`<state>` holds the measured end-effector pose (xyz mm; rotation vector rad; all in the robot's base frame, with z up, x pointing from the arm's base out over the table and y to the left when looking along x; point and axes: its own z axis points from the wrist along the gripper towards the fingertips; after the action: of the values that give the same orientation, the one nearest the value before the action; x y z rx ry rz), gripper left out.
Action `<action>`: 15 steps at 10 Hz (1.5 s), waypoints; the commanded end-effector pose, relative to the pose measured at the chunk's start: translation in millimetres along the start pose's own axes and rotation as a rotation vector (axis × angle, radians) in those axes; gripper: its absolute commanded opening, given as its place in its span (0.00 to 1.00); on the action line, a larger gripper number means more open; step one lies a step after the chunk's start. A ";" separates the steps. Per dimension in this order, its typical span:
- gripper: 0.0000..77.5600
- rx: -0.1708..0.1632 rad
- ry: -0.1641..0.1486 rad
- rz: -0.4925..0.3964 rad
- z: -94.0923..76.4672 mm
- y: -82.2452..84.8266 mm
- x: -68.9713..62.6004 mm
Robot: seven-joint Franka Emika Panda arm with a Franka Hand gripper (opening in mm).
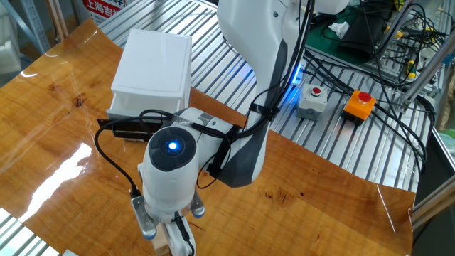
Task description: Put things in the drawer
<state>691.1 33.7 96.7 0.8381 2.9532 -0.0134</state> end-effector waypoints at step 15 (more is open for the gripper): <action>0.02 0.016 0.020 0.015 -31.3 -1.0 -3.9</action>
<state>690.3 33.2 97.8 0.8219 2.9688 -0.0236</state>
